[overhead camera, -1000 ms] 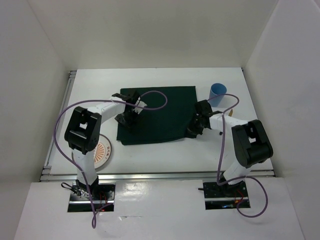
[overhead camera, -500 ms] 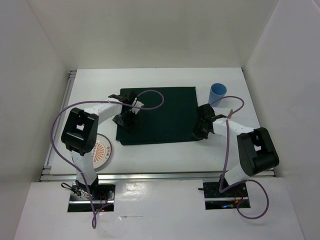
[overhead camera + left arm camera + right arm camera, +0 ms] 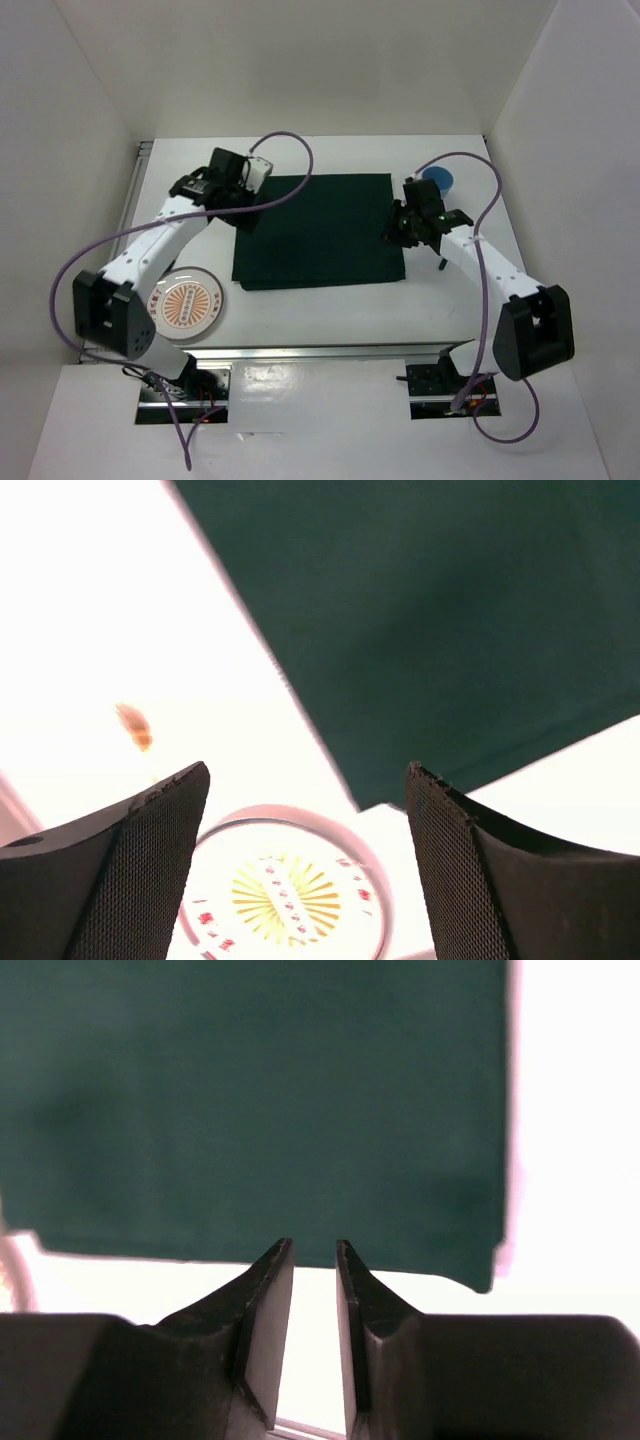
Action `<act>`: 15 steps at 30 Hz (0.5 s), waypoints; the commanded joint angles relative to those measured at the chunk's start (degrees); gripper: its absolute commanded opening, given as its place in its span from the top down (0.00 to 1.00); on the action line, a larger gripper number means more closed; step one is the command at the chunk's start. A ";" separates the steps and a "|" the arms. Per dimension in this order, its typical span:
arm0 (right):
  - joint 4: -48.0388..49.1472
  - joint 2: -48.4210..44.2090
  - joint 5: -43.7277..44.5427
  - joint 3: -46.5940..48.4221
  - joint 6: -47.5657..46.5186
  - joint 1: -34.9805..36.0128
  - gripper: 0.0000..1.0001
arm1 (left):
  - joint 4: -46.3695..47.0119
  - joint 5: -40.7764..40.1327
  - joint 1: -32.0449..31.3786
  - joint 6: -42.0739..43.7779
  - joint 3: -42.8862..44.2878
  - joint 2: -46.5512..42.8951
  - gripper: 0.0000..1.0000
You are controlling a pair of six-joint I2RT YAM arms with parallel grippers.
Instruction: Set the dinner table for one person
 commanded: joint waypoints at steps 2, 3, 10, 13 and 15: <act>-0.46 -4.12 -8.69 1.30 -4.51 3.04 0.66 | -2.42 -4.66 7.25 6.29 -6.69 -10.61 0.15; 0.24 -4.12 -10.44 0.60 -4.51 4.09 0.64 | -2.42 -3.70 9.27 6.91 -8.53 -12.11 0.15; 10.16 -2.72 -16.95 -4.67 -0.13 14.73 0.59 | 2.68 1.23 30.62 14.90 -23.74 -20.82 0.15; 20.79 0.71 -19.60 -5.91 5.31 21.40 0.56 | 4.79 4.22 39.42 17.37 -26.83 -23.01 0.15; 28.09 6.58 -18.91 -3.39 9.43 28.16 0.55 | 6.10 5.53 44.25 17.38 -28.50 -23.72 0.15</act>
